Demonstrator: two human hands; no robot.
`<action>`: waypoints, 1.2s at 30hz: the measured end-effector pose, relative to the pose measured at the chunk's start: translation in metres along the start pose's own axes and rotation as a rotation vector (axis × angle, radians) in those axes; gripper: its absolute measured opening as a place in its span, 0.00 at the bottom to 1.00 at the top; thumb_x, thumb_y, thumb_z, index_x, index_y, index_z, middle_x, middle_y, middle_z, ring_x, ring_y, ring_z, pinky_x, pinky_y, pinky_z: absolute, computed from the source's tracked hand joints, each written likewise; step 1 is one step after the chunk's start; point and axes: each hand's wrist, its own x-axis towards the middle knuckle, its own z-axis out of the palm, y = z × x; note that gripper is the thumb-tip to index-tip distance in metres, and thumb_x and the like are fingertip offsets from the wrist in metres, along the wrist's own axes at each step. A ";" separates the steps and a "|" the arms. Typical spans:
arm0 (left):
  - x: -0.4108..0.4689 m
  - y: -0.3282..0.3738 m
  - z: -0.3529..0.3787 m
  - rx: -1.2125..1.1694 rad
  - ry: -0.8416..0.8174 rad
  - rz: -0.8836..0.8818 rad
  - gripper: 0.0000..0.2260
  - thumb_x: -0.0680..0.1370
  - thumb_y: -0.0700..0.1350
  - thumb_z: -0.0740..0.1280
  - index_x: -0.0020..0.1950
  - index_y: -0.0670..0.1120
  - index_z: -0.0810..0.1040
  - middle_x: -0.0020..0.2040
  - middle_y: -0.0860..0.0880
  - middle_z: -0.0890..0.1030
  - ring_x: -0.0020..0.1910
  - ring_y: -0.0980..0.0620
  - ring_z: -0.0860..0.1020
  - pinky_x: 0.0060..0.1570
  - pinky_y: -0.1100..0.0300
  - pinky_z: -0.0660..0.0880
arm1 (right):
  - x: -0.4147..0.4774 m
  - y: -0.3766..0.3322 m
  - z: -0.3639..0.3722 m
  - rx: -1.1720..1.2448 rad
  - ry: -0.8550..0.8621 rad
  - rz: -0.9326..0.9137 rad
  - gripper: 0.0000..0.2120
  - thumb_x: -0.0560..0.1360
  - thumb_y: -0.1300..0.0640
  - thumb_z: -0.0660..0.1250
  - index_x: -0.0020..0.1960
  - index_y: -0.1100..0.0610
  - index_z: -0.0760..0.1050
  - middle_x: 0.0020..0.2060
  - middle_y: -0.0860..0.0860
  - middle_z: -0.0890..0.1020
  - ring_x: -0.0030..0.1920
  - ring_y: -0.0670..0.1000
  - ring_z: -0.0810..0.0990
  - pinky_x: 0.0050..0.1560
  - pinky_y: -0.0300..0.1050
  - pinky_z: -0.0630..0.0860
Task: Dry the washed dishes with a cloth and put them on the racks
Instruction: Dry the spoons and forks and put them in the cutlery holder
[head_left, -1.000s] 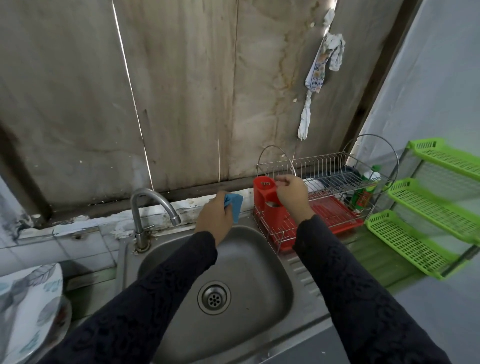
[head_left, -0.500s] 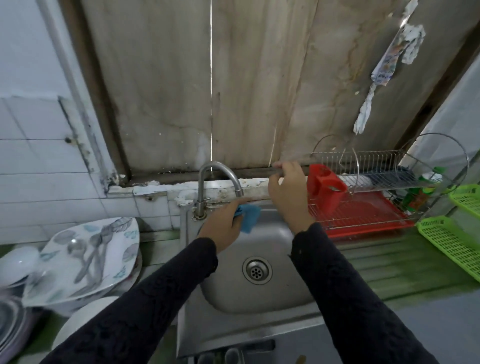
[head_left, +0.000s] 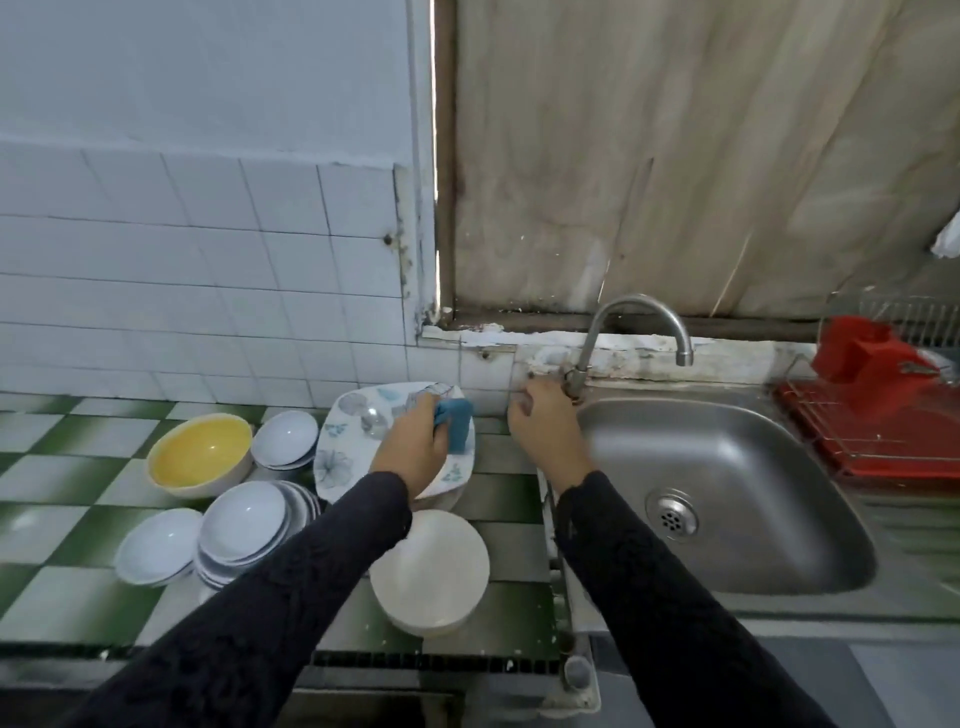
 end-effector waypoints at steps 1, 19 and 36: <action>-0.004 -0.015 -0.010 -0.001 0.013 -0.020 0.06 0.83 0.46 0.58 0.58 0.45 0.69 0.50 0.43 0.79 0.47 0.42 0.79 0.45 0.47 0.78 | -0.003 -0.007 0.016 -0.002 -0.030 0.020 0.08 0.79 0.61 0.61 0.53 0.64 0.77 0.47 0.55 0.75 0.51 0.55 0.73 0.50 0.46 0.70; 0.044 -0.152 -0.053 -0.530 0.136 -0.560 0.09 0.83 0.46 0.61 0.60 0.44 0.75 0.56 0.43 0.80 0.53 0.46 0.79 0.54 0.51 0.77 | 0.048 -0.021 0.182 -0.085 -0.377 0.197 0.16 0.82 0.52 0.62 0.64 0.58 0.78 0.57 0.59 0.81 0.60 0.58 0.78 0.57 0.47 0.73; 0.083 -0.189 -0.055 -0.320 0.081 -0.404 0.07 0.82 0.45 0.63 0.55 0.42 0.71 0.47 0.44 0.78 0.44 0.48 0.76 0.44 0.54 0.77 | 0.087 -0.022 0.245 -0.230 -0.290 0.288 0.09 0.82 0.57 0.60 0.47 0.58 0.77 0.52 0.59 0.78 0.56 0.61 0.77 0.58 0.53 0.76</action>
